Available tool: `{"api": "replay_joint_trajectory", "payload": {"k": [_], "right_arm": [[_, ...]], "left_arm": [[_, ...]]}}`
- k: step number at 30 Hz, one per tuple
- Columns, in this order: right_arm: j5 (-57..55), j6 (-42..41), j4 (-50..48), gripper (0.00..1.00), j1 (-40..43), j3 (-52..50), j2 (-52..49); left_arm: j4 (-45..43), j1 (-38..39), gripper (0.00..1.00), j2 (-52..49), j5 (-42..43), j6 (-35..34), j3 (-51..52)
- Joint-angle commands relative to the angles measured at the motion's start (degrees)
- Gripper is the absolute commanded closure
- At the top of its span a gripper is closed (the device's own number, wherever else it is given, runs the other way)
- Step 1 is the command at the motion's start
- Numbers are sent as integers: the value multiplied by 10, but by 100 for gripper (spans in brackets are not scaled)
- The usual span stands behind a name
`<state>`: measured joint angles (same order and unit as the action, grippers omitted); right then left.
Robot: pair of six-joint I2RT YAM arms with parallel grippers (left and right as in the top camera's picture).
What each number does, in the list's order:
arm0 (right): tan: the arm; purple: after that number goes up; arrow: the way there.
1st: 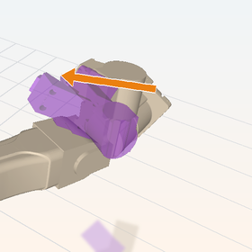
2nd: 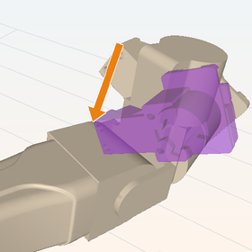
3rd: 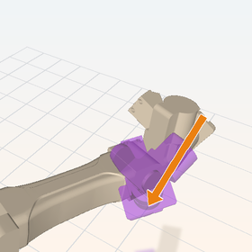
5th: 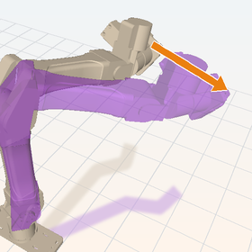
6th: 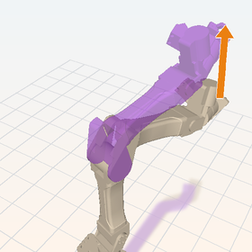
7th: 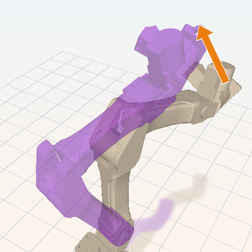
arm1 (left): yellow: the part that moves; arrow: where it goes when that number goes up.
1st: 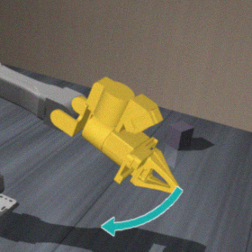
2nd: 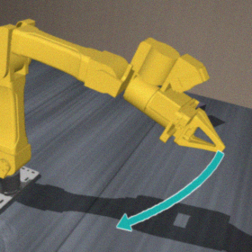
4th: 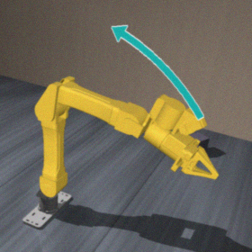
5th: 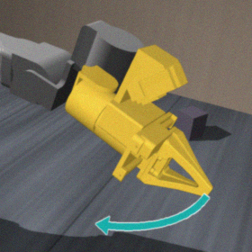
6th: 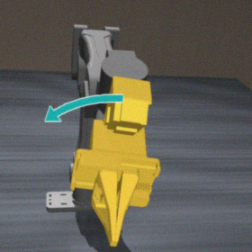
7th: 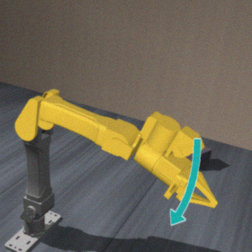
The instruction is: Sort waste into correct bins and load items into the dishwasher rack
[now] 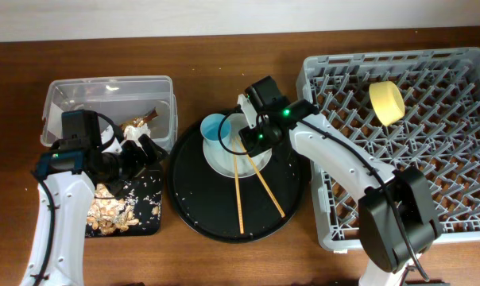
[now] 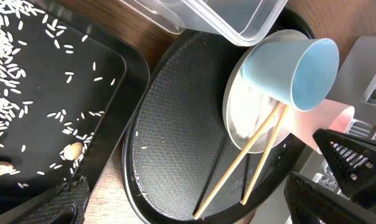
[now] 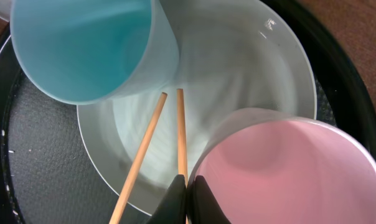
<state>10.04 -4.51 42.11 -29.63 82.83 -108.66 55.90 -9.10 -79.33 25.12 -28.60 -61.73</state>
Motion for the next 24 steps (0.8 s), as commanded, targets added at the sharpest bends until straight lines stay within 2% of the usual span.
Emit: {"api": "replay_joint_trajectory", "payload": {"k": [1,5,9,11,13,14,15,19,24], "right_arm": [[-1,-2,0,96,9,13,38],[0,-3,28,96,49,38,127],[61,-2,73,96,96,38,202],[172,-1,97,96,161,38,240],[392,36,115,96,261,38,256],[553,96,153,96,349,34,251],[588,123,176,96,380,32,248],[609,205,235,96,469,4,232],[610,248,230,96,523,-51,182]], "left_arm": [[-1,-3,1,12,6,-5,-9],[-1,-3,1,12,6,-5,-9],[-1,-3,1,12,6,-5,-9],[-1,-3,1,12,6,-5,-9],[-1,-3,1,12,6,-5,-9],[-1,-3,1,12,6,-5,-9],[-1,-3,1,12,6,-5,-9],[-1,-3,1,12,6,-5,-9],[-1,-3,1,12,6,-5,-9]]}}
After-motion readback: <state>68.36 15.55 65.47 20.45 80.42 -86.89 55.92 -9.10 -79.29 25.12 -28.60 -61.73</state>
